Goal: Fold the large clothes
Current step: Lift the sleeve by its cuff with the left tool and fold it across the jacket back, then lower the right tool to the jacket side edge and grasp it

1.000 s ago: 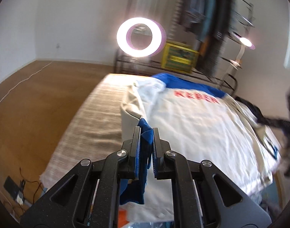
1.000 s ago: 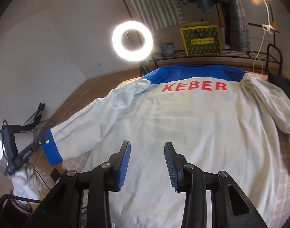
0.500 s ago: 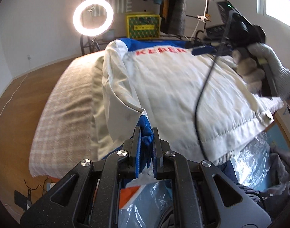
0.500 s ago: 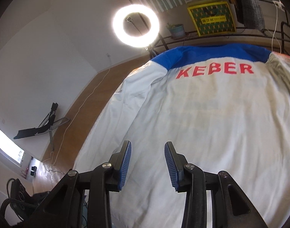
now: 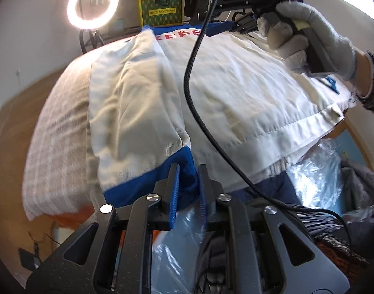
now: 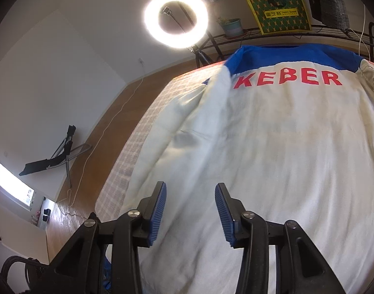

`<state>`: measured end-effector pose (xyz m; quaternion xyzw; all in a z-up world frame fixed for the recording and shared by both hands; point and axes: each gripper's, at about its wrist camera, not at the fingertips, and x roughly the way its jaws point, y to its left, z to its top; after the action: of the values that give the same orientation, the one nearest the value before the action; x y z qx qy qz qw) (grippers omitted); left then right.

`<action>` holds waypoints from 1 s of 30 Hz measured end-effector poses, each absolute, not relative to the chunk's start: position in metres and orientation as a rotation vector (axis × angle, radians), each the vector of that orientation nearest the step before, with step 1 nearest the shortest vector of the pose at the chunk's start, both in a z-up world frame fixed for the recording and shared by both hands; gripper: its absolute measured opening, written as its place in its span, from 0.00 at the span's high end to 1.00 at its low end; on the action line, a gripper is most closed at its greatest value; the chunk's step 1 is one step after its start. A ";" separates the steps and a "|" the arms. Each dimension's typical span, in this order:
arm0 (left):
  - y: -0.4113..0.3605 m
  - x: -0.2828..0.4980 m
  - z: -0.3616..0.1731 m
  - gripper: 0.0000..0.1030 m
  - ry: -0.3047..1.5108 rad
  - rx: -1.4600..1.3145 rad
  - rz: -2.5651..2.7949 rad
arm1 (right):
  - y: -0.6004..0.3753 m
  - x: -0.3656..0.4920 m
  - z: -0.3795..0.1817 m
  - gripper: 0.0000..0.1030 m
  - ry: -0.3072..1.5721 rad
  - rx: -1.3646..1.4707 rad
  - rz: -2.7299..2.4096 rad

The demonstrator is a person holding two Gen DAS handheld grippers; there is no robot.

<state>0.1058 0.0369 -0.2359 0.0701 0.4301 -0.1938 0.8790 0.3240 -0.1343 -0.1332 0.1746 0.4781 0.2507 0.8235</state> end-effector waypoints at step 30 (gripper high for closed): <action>0.151 0.133 -0.283 0.90 1.020 -0.433 -0.205 | -0.057 0.316 -0.198 0.69 1.219 0.205 0.630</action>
<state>0.1334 0.1506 -0.2834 -0.2053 0.4835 -0.0970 0.8454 0.3163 -0.0572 -0.1981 0.0947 0.5620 0.2902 0.7688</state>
